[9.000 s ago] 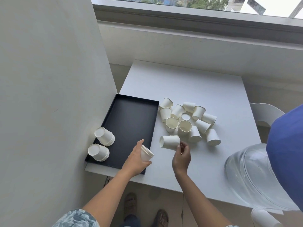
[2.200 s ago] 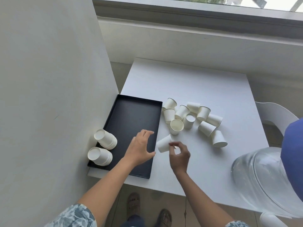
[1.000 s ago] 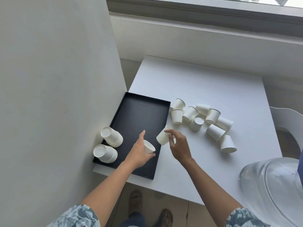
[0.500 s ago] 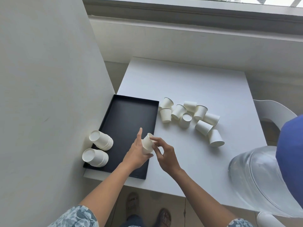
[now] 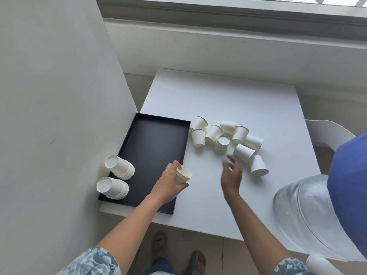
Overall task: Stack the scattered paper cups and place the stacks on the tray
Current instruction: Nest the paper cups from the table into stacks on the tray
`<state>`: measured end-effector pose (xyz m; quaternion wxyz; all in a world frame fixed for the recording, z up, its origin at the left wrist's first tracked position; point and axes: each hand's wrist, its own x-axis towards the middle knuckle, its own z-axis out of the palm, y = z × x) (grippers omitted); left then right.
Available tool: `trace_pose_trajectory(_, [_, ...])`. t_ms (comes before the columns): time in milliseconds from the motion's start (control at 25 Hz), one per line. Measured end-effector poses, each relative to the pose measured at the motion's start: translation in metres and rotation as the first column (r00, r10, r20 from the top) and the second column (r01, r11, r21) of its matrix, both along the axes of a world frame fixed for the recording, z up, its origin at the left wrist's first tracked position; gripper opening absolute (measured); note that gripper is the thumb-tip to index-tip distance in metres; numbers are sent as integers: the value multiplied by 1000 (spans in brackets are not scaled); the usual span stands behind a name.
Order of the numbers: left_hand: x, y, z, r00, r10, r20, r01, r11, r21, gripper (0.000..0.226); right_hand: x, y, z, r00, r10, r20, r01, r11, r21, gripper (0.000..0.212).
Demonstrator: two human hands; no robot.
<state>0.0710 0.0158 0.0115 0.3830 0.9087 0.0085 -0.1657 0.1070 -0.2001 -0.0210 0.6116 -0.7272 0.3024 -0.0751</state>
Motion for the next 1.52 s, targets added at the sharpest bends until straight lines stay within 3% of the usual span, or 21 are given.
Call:
trace_pose_trajectory(80, [-1,-1,2,1000,11,10,-11,1000,-19,51,15,-31,0,940,-286,-186,302,951,68,39])
trace_pose_trajectory(120, [-2,-2,2,1000,13,13,-13,1000,-29,51,20,-46,-1,901,-350,-256,382,920,89,45])
trace_pose_trajectory(240, [-7,-5,4,1000,14,20,-13,999,-34,51,29,-75,-3,869,-365,-335,423,899,117,48])
trace_pose_trajectory(520, [-20,-4,6,1000,23,11,-23,999,-34,54,33,-98,-9,874,-370,-315,456,848,269,44])
trace_pose_trajectory(680, [-24,-1,6,999,32,0,-32,999,-37,61,24,-94,-7,841,-471,-266,524,832,181,38])
trace_pose_trajectory(880, [-31,-1,5,998,64,-28,-65,997,-51,85,-5,-68,-7,823,-560,-96,568,813,132,33])
trace_pose_trajectory(1040, [-34,-3,6,996,78,-31,-79,996,-38,101,-38,-23,-10,969,-219,116,211,975,72,25])
trace_pose_trajectory(1120, [-35,-4,6,996,82,-30,-82,997,-4,105,-52,-2,-10,981,-28,194,26,1000,15,25])
trace_pose_trajectory(1360, [-40,0,1,998,46,31,-50,988,147,108,-76,42,-6,879,383,282,-340,921,-192,29])
trace_pose_trajectory(1520, [-46,7,0,998,57,32,-60,991,118,108,-83,59,-1,767,552,328,-491,833,-254,30])
